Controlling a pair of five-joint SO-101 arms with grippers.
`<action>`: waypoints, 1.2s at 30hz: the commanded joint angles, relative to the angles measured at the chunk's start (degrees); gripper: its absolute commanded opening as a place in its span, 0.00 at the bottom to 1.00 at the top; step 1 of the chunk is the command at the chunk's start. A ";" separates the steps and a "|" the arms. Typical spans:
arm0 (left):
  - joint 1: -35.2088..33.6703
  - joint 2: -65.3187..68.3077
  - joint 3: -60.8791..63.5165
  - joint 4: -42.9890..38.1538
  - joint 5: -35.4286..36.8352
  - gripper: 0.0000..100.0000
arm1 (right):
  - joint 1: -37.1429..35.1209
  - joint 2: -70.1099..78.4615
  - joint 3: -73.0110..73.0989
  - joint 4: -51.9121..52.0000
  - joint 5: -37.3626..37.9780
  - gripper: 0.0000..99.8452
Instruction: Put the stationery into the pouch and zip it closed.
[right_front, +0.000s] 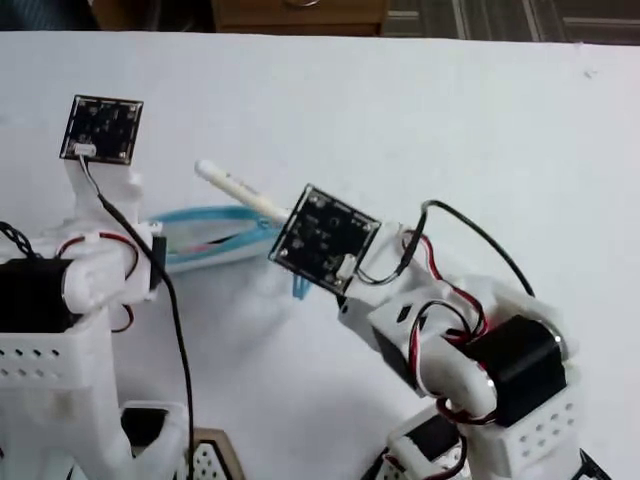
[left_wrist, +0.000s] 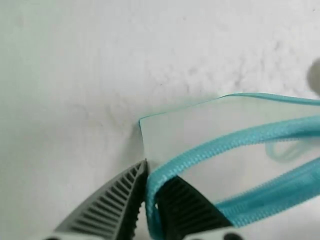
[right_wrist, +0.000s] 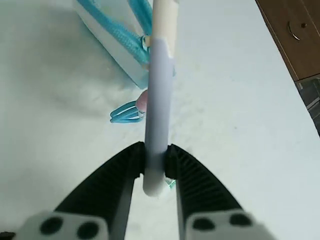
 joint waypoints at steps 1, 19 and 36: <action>-0.57 0.04 -1.67 -0.18 0.09 0.02 | -0.22 0.31 -1.41 1.10 2.02 0.02; -0.57 0.04 -1.67 -0.18 0.09 0.02 | 12.18 1.89 25.23 -2.07 -7.03 0.02; -0.48 0.22 -1.67 -0.26 0.09 0.02 | 7.52 12.44 49.76 -24.75 -16.26 0.03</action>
